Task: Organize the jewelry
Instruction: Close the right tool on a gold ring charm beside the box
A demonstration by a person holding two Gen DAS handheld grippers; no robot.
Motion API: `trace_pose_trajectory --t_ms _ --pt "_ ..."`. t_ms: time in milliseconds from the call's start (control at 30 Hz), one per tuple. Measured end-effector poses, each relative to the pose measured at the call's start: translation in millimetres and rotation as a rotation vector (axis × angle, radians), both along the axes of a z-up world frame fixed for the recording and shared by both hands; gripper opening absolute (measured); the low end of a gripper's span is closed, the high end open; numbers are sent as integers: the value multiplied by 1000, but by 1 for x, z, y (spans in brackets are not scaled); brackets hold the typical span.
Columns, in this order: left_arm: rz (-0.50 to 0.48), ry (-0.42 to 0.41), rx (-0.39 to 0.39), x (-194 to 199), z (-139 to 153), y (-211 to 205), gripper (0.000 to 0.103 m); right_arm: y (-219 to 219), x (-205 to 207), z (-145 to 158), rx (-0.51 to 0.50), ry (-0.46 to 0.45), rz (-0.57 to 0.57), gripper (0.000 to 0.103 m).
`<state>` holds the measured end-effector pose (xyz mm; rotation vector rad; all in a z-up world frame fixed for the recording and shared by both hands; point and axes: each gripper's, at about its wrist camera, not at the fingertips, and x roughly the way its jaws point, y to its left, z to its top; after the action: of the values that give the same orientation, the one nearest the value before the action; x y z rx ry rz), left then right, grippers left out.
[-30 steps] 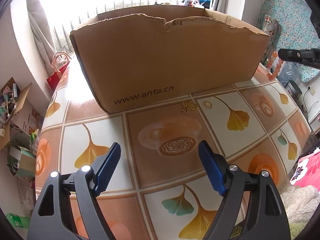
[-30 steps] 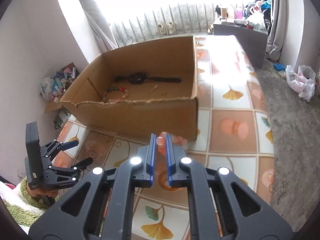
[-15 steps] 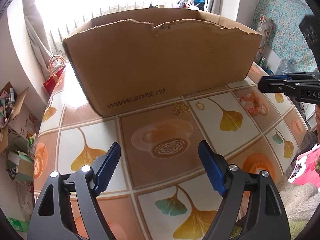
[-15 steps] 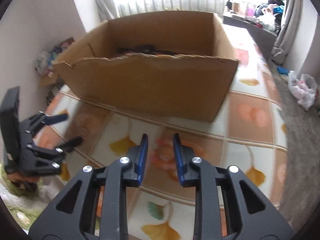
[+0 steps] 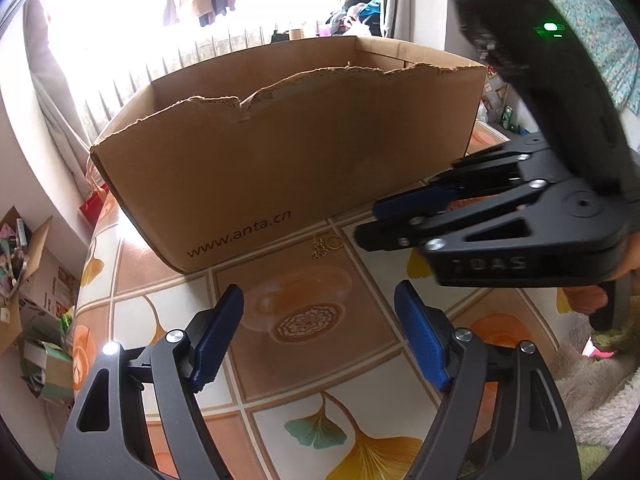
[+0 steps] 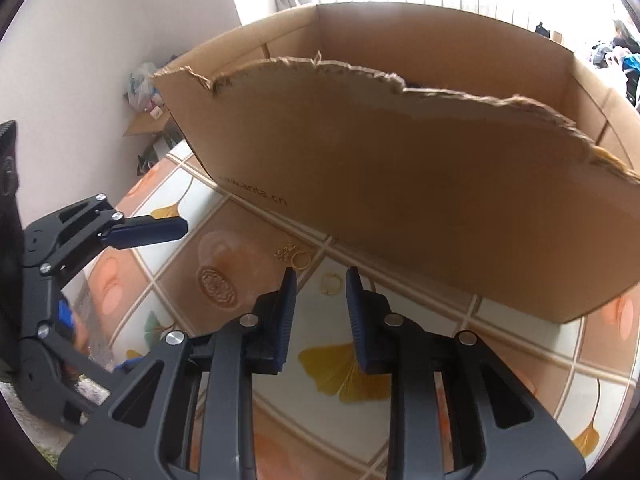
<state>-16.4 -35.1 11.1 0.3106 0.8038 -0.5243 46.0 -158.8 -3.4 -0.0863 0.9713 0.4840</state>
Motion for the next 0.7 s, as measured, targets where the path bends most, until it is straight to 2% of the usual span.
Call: trace_pose_trajectory --t_ms 233,300,500,700 --pt "-8 11 -18 4 -2 2 64 7 2 -4 -45 -25 25 21" --pt "-12 12 -21 6 -2 1 62 8 0 -5 -67 -39 30 11" --pt "-28 11 -33 6 -1 -3 53 4 -4 -5 -71 -32 17 10" --pt "-67 16 -61 11 2 -16 36 -10 -18 -4 -52 -4 -35 10"
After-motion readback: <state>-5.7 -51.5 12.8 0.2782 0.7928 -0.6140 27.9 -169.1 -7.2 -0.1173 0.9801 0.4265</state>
